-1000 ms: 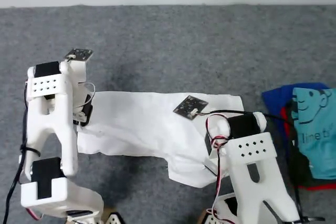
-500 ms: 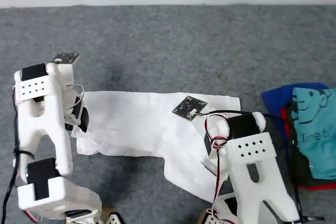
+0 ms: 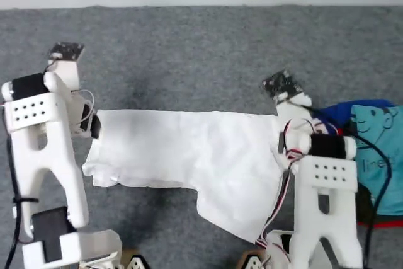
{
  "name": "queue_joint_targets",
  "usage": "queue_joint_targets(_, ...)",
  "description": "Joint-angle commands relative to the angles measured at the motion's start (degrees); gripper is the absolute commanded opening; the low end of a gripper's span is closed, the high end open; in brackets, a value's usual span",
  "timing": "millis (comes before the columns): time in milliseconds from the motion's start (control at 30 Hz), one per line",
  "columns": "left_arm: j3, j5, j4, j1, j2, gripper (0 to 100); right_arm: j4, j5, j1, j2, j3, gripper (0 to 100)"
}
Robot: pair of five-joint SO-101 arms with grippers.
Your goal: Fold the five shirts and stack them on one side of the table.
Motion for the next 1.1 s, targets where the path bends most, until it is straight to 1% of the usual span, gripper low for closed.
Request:
queue_joint_targets(0, -1.89, 0.00, -3.87, 0.70, -3.25, 16, -7.43, -4.40, -0.40, 6.46, -0.70, 11.9)
queue_joint_targets(67, -1.63, 0.18, -5.71, 0.79, -3.08, 16, -11.47, -5.54, -2.07, 12.09, -0.79, 11.9)
queue_joint_targets(167, 1.63, 2.37, -11.43, 2.02, -1.76, 16, -17.63, -5.89, -4.18, 20.09, -1.05, 11.9)
queue_joint_targets(267, 7.25, 2.81, -16.44, 6.15, 1.76, 16, -22.02, -5.63, -3.91, 27.47, -2.99, 11.9)
queue_joint_targets(400, 13.85, 2.90, -24.09, 12.22, 7.47, 16, -22.90, -5.63, -1.71, 36.18, -8.70, 11.9)
queue_joint_targets(500, 15.16, 4.66, -29.89, 13.10, 11.87, 16, -21.85, -5.63, -0.31, 40.84, -13.10, 11.9)
queue_joint_targets(633, 14.99, 4.92, -31.74, 12.75, 17.32, 16, -20.00, -5.54, -0.57, 44.62, -16.62, 11.9)
queue_joint_targets(800, 14.99, 4.84, -31.91, 12.57, 22.07, 16, -20.18, -5.45, -0.40, 47.60, -16.79, 11.9)
queue_joint_targets(867, 14.99, 4.84, -33.14, 12.40, 23.56, 16, -20.18, -5.45, -0.22, 48.66, -16.88, 11.7)
queue_joint_targets(1067, 14.99, 4.84, -33.41, 12.40, 23.74, 16, -20.18, -5.36, 0.22, 50.59, -16.97, 11.3)
